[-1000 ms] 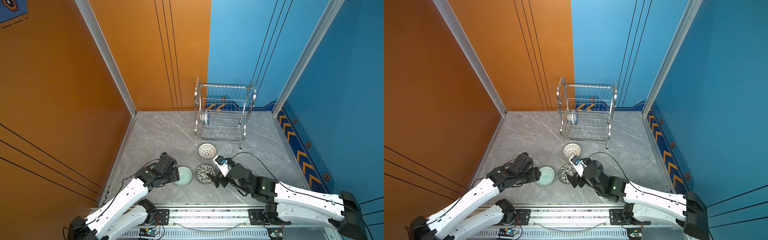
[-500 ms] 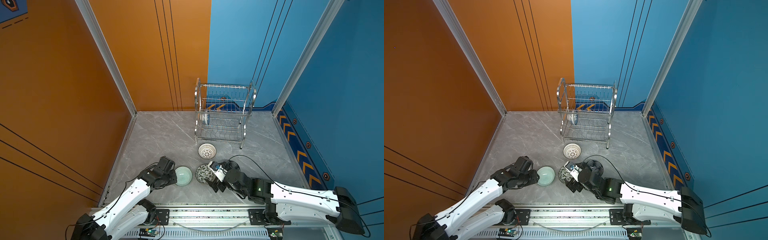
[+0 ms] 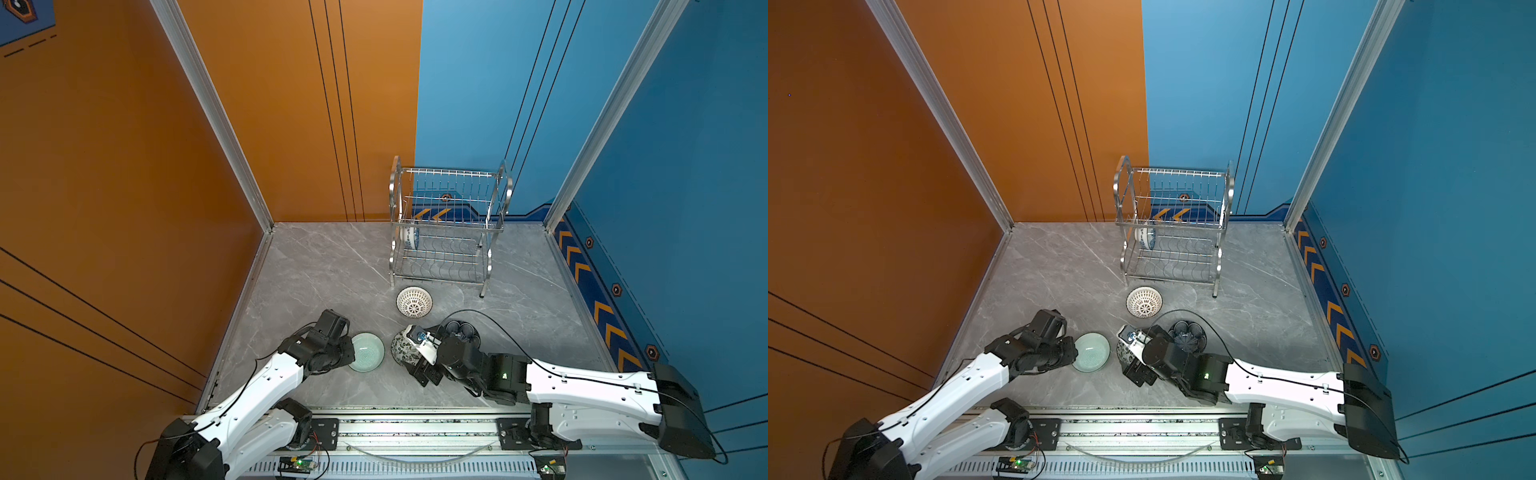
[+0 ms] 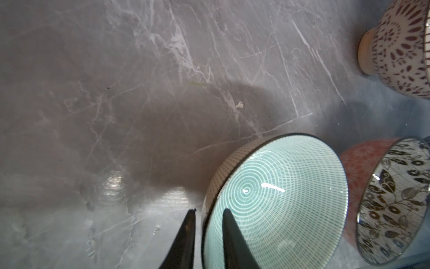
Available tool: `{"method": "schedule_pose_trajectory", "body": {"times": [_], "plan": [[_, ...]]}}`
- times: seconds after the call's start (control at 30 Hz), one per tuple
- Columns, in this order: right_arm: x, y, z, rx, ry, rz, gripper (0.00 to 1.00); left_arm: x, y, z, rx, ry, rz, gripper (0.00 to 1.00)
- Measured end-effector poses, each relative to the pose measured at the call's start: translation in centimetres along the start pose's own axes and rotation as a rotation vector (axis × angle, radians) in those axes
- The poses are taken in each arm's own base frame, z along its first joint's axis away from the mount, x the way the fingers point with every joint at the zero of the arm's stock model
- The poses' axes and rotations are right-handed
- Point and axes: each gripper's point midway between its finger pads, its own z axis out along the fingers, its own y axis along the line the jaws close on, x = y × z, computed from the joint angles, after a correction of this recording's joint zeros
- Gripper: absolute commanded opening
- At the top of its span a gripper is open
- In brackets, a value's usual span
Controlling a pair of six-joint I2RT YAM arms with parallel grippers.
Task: Load bowls into a dish rack
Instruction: Pick up the bowl from the center of the table.
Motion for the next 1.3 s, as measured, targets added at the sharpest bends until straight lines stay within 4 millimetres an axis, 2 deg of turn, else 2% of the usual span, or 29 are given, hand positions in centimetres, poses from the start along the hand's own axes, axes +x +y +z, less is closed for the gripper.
{"method": "schedule_pose_trajectory", "body": {"times": [0.17,0.37,0.57,0.73,0.87,0.97,1.17,1.3], "plan": [[0.0,0.0,0.0,0.0,0.0,-0.007,0.92,0.0,0.1,0.7,-0.006,0.015,-0.005,0.17],[-0.1,0.0,0.0,0.0,-0.001,-0.007,0.92,0.1,0.0,1.2,-0.004,0.029,0.003,0.0],[-0.1,0.3,0.0,-0.016,-0.001,-0.032,0.9,0.2,-0.1,1.0,-0.004,0.04,0.018,0.0],[-0.1,0.3,0.0,-0.018,-0.002,-0.1,0.9,-0.6,-1.0,-0.4,-0.027,0.078,0.076,0.0],[0.0,0.6,0.0,-0.036,-0.003,-0.172,0.89,-2.5,-3.2,-2.4,-0.025,0.092,0.168,0.0],[0.0,1.2,0.1,-0.069,-0.001,-0.211,0.84,-3.4,-4.8,-3.7,-0.018,0.109,0.251,0.0],[-0.9,3.1,0.0,-0.16,-0.03,-0.287,0.79,-3.6,-6.7,-5.3,-0.002,0.193,0.395,0.0],[-1.3,4.0,0.1,-0.204,-0.041,-0.343,0.74,-3.5,-7.3,-6.0,0.008,0.208,0.448,0.0]]}}
